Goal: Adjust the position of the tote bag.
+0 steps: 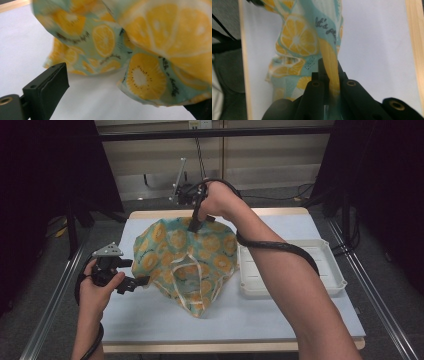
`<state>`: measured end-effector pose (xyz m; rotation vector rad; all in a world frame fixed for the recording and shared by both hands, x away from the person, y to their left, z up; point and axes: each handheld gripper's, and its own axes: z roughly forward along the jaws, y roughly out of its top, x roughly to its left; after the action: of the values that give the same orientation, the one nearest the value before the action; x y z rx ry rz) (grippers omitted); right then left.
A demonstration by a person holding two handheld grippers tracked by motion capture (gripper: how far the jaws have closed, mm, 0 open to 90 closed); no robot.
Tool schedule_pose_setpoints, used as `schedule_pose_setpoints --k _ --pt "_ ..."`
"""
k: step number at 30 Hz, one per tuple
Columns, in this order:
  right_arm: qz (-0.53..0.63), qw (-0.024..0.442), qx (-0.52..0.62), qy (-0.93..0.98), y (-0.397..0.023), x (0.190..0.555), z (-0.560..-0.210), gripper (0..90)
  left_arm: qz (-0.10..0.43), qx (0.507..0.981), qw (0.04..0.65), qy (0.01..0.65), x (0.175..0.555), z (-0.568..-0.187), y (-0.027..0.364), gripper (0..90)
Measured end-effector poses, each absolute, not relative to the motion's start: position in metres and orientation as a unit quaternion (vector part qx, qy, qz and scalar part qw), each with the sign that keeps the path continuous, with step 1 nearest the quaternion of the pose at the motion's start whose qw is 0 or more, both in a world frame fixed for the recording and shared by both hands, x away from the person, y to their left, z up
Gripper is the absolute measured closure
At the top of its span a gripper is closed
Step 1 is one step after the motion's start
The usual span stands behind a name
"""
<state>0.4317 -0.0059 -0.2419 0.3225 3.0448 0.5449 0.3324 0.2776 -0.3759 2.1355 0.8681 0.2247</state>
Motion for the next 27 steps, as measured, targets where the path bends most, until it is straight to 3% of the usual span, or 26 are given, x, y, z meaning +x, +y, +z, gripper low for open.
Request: schedule_pose_setpoints --k 20,22,27 --pt "0.184 0.012 0.059 0.981 -0.02 0.437 -0.249 88.9 0.082 0.843 0.4 0.349 0.335 -0.378 0.278 4.7" --pt "0.187 0.011 0.083 0.979 -0.02 0.437 -0.249 76.1 0.085 0.843 0.399 0.35 0.334 -0.377 0.279 4.6" --pt "0.167 0.011 0.13 0.977 -0.025 0.434 -0.251 60.7 0.082 0.844 0.399 0.348 0.334 -0.377 0.279 4.5"
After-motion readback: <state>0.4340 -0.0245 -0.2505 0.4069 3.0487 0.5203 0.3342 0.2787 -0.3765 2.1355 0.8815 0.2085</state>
